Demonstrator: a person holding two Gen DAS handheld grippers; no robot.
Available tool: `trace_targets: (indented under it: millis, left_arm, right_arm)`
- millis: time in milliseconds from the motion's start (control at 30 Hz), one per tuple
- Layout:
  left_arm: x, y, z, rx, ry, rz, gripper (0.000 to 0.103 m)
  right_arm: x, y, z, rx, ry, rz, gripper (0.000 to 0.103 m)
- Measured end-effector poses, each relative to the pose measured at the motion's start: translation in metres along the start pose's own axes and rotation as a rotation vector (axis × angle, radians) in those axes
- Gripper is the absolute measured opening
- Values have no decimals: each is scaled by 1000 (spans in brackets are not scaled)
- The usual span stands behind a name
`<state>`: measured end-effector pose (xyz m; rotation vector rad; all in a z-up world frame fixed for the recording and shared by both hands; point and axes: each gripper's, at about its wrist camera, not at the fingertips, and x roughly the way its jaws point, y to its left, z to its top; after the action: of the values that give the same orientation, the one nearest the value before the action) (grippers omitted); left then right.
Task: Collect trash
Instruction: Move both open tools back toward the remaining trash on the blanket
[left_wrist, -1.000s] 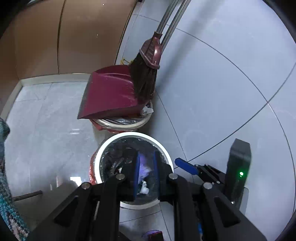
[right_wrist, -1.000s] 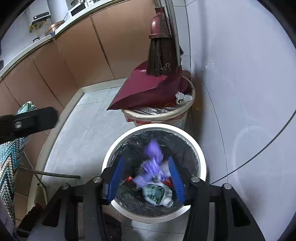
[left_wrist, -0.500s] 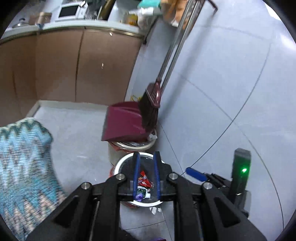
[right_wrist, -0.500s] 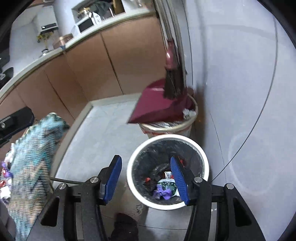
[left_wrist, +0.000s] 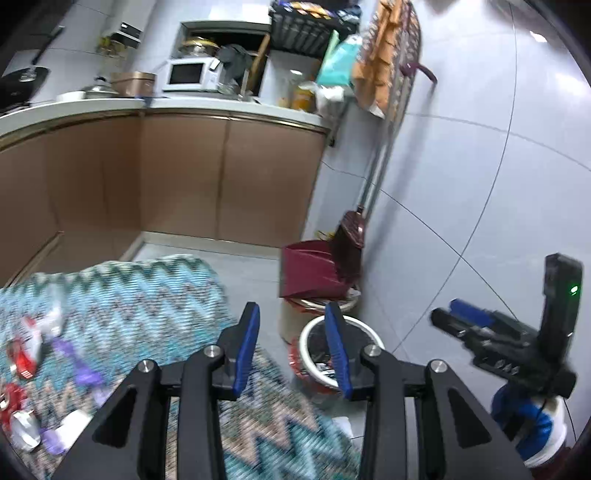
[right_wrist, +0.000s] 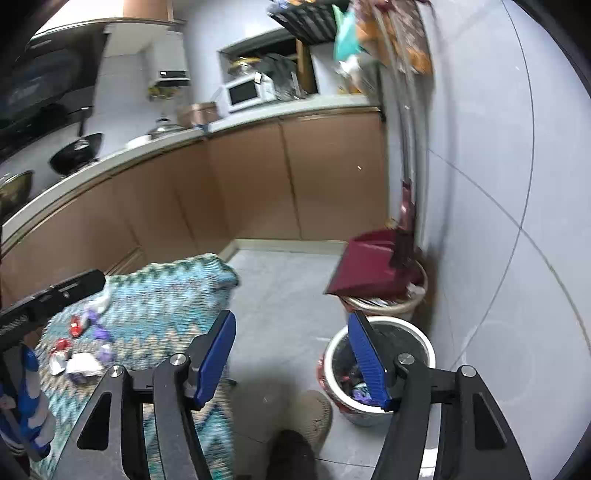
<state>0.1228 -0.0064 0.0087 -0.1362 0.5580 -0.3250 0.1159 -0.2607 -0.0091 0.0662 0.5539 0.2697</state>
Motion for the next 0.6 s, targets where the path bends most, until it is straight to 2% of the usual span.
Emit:
trace_targets:
  millis: [200,367,433,467,500,600]
  left_arm:
    - [-61,32,-18,-42,-41,81,35]
    - [-105,52,-35,-58,-57,149,35]
    - [-125,60,-43,-60,-69,190,40]
    - [-134,64,-46,-63,-74,207,51]
    - [-143,69,-50,-69,-81,222,57]
    - [-166,82,-61,-86,-94,260,58]
  right_arm:
    - [-36,51,8,-81,-57,89,66]
    - [-54,78,8,-128,-95,164,67]
    - [-60,87,6,-142,-105,186,67]
    - [-61,90,6,-146,-107,198,67]
    - [-62,93,5,-150,-108,211,67]
    - [-67,104,-1,-173,-105,242,68]
